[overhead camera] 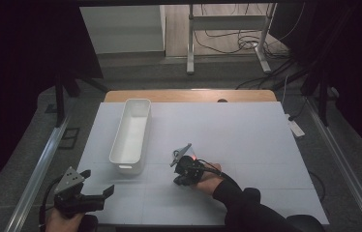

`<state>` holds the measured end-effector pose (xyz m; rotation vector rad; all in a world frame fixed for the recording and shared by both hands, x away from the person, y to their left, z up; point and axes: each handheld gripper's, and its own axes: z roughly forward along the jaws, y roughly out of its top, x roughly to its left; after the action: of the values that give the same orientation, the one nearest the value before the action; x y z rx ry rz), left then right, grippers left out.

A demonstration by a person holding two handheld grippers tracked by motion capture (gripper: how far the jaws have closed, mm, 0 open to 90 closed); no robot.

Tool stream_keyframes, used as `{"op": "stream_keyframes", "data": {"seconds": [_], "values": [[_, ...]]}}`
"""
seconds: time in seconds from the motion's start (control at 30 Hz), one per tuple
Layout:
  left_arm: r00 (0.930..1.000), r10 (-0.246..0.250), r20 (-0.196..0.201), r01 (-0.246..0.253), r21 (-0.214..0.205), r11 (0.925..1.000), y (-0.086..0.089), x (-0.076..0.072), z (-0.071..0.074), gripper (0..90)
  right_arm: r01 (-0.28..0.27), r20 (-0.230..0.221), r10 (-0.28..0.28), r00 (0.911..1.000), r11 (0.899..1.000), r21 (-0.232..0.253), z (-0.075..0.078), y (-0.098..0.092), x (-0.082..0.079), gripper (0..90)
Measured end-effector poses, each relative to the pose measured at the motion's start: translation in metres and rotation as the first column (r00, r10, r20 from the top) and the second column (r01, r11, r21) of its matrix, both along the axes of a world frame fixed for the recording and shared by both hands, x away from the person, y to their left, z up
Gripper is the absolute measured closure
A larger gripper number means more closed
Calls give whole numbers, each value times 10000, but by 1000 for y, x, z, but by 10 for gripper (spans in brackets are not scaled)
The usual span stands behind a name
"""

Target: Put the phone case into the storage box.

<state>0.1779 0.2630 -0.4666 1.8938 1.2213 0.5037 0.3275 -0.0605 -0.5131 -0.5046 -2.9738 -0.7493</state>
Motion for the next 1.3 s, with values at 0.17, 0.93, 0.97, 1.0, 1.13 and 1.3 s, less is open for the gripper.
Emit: {"op": "stream_keyframes", "data": {"seconds": [0.17, 0.93, 0.97, 1.0, 1.13, 1.3], "values": [[10000, -2, -14, 2, -25, 10000, 0, 0, 0, 19, 173, -74, -173, 9998, 9998, 34, 0, -7, 4, 893], [10000, 13, -20, -13, -78, 10000, 1, 0, 0, 19, 978, 92, -977, 9952, 9951, -165, 3, -35, 22, 893], [10000, 11, -20, -11, -79, 10000, 1, 0, 0, 19, 978, 92, -977, 9952, 9951, -165, 3, -35, 22, 893], [10000, 11, -17, -12, -78, 10000, 1, 0, 0, 19, 1005, 116, -1003, 9949, 9948, -173, 3, -36, 23, 893], [10000, 12, -19, -12, -75, 10000, 1, 0, 0, 19, 1260, 204, -1256, 9919, 9918, -199, 4, -43, 28, 893], [10000, 10, -23, -11, -68, 10000, 1, 0, 0, 19, 1355, 143, -1353, 9907, 9906, -156, 4, -45, 30, 893]]}}
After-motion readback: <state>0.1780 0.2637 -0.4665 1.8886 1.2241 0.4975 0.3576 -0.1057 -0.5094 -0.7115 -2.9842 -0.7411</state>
